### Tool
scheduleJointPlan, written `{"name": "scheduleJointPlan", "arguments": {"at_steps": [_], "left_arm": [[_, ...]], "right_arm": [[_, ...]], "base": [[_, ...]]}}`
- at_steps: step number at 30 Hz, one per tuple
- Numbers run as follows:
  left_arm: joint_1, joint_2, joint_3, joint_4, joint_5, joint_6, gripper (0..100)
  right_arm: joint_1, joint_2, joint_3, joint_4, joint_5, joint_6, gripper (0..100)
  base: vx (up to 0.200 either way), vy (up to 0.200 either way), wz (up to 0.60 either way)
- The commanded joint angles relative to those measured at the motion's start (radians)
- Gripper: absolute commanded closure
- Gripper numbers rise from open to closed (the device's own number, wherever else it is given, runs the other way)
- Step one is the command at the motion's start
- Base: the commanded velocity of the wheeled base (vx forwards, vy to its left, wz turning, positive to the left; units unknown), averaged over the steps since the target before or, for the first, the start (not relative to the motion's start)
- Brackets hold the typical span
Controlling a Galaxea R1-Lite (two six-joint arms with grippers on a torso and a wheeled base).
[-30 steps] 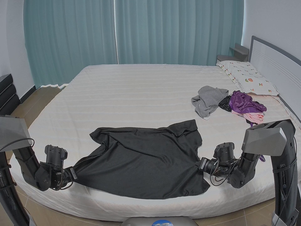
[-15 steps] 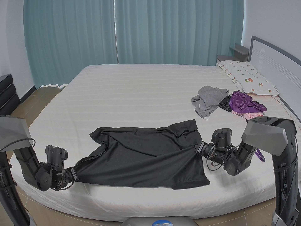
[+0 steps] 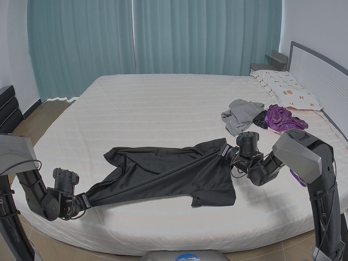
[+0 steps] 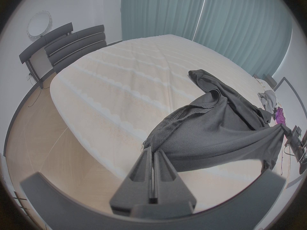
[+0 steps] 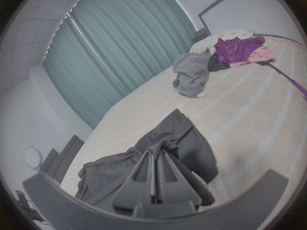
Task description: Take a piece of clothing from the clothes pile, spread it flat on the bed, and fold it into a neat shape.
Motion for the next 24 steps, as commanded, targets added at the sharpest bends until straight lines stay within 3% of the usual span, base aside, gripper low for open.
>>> {"name": "scheduleJointPlan", "arguments": {"at_steps": [1,7,8,14,24], "left_arm": [[-0.001,0.003,-0.001,0.0,0.0,0.0,100],[-0.001,0.019,-0.003,0.0,0.0,0.001,100],[-0.001,0.023,-0.003,0.0,0.0,0.001,100],[-0.001,0.023,-0.001,0.0,0.0,0.001,100],[-0.007,0.02,0.002,0.0,0.0,0.001,100]], "right_arm": [[-0.001,0.097,-0.11,0.005,-0.038,-0.032,100],[-0.001,0.143,-0.19,0.008,-0.07,-0.053,100],[-0.001,0.146,-0.187,0.007,-0.067,-0.053,0],[-0.02,0.059,-0.067,0.007,-0.065,-0.042,0],[-0.066,-0.176,0.312,-0.067,0.053,0.011,0]], "base": [[0.0,0.0,0.0],[0.0,0.0,0.0],[0.0,0.0,0.0],[0.0,0.0,0.0],[0.0,0.0,0.0]]}}
